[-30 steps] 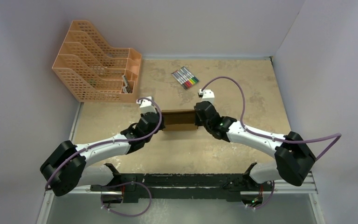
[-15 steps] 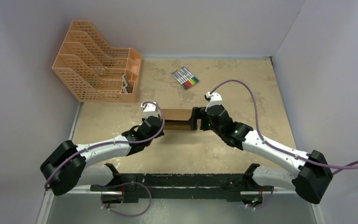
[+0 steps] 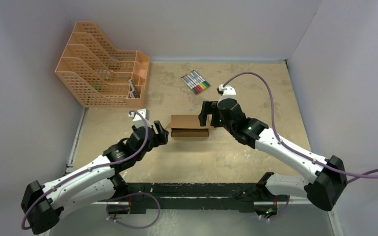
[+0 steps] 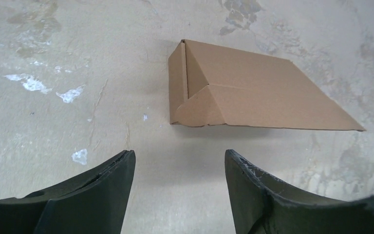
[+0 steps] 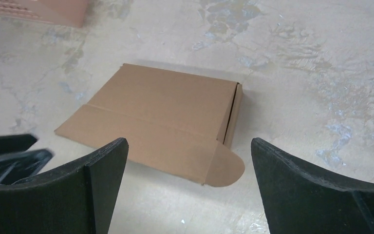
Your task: Fold the paper box
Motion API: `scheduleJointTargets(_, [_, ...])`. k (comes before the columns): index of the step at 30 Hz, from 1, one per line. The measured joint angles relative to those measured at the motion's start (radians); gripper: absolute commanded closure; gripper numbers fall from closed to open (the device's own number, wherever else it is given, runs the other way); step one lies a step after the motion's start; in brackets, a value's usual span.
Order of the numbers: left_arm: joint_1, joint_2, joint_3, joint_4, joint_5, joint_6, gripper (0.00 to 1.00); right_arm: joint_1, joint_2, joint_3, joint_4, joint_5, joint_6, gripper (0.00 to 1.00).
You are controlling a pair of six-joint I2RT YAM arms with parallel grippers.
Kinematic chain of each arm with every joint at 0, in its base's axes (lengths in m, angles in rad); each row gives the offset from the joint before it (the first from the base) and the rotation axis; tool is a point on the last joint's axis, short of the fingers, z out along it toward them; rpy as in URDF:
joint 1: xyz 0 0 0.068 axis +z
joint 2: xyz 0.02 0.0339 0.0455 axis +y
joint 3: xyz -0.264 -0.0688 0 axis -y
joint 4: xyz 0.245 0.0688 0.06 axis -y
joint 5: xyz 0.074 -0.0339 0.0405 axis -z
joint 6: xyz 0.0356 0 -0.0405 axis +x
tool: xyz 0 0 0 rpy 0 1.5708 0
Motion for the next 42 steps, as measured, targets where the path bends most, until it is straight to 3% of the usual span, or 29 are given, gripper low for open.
scheduleJointTargets(6, [0.0, -0.114, 0.052, -0.166, -0.003, -0.093, 0.24, -0.038, 0.124, 0.018, -0.006, -0.004, 0.019, 0.01])
scheduleJointTargets(11, [0.007, -0.027, 0.169, -0.216, -0.053, -0.096, 0.24, -0.048, 0.178, -0.007, -0.004, -0.025, 0.019, 0.01])
scheduleJointTargets(15, [0.077, 0.091, 0.241, -0.195, -0.03, -0.073, 0.32, -0.048, 0.181, -0.065, 0.014, -0.053, 0.019, 0.01])
scheduleJointTargets(20, [0.217, 0.208, 0.254, -0.14, 0.107, -0.048, 0.41, -0.048, 0.188, -0.136, 0.042, -0.081, 0.019, 0.01])
scheduleJointTargets(29, [0.229, 0.386, 0.223, 0.002, 0.367, -0.023, 0.56, -0.048, 0.248, -0.175, 0.137, -0.117, 0.023, 0.03])
scheduleJointTargets(35, [0.229, 0.441, 0.109, 0.077, 0.402, -0.033, 0.64, -0.048, 0.281, -0.233, 0.189, -0.137, 0.034, 0.04])
scheduleJointTargets(38, [0.227, 0.441, 0.057, 0.091, 0.392, -0.049, 0.64, -0.048, 0.282, -0.257, 0.193, -0.137, 0.033, 0.04])
scheduleJointTargets(42, [0.228, 0.441, 0.045, 0.082, 0.385, -0.051, 0.52, -0.048, 0.268, -0.261, 0.187, -0.146, 0.023, 0.02])
